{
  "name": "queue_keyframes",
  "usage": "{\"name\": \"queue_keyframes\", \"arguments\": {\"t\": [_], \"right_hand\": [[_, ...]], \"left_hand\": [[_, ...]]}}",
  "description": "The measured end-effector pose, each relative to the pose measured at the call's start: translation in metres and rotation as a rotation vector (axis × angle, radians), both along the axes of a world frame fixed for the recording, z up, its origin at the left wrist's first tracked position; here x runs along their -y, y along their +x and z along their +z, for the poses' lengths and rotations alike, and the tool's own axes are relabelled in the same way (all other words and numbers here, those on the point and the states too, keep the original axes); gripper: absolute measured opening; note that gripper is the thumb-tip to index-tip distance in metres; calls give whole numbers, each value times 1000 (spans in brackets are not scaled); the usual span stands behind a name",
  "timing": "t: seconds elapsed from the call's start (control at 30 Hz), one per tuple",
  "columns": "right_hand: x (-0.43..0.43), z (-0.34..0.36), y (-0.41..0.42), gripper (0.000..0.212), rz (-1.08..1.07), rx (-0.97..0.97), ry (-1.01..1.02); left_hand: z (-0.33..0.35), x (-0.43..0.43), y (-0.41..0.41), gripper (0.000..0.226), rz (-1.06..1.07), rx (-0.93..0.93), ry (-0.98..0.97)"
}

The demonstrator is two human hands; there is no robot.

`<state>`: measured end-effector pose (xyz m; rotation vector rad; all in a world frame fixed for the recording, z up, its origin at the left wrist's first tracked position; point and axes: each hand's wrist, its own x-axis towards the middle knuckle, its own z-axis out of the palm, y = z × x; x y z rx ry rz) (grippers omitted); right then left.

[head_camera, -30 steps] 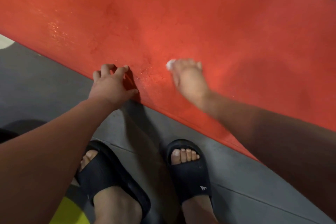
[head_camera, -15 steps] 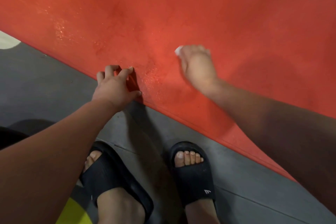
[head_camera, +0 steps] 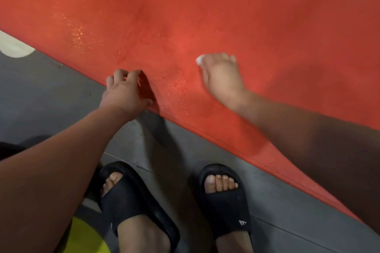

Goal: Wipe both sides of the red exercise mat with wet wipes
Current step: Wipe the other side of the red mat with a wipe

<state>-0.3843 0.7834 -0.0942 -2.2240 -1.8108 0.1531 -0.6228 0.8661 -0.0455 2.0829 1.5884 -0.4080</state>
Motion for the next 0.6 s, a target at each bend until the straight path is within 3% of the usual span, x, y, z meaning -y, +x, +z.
{"name": "queue_keyframes", "arguments": {"t": [0.13, 0.2, 0.27, 0.43, 0.5, 0.6], "right_hand": [[54, -3, -53, 24, 580, -44, -44], [48, -6, -41, 21, 733, -29, -6], [22, -10, -22, 21, 681, 59, 25], [-32, -2, 6, 25, -48, 64, 49], [-21, 0, -16, 29, -21, 25, 45], [21, -2, -63, 24, 378, -64, -15]], "left_hand": [[-6, -3, -7, 100, 29, 0, -1], [-8, -2, -10, 102, 33, 10, -15], [-9, -3, -10, 101, 45, 16, -28], [-2, -10, -9, 96, 30, -6, -32], [-2, -12, -10, 89, 19, -10, -23], [-5, -19, -17, 77, -19, -32, 26]]}}
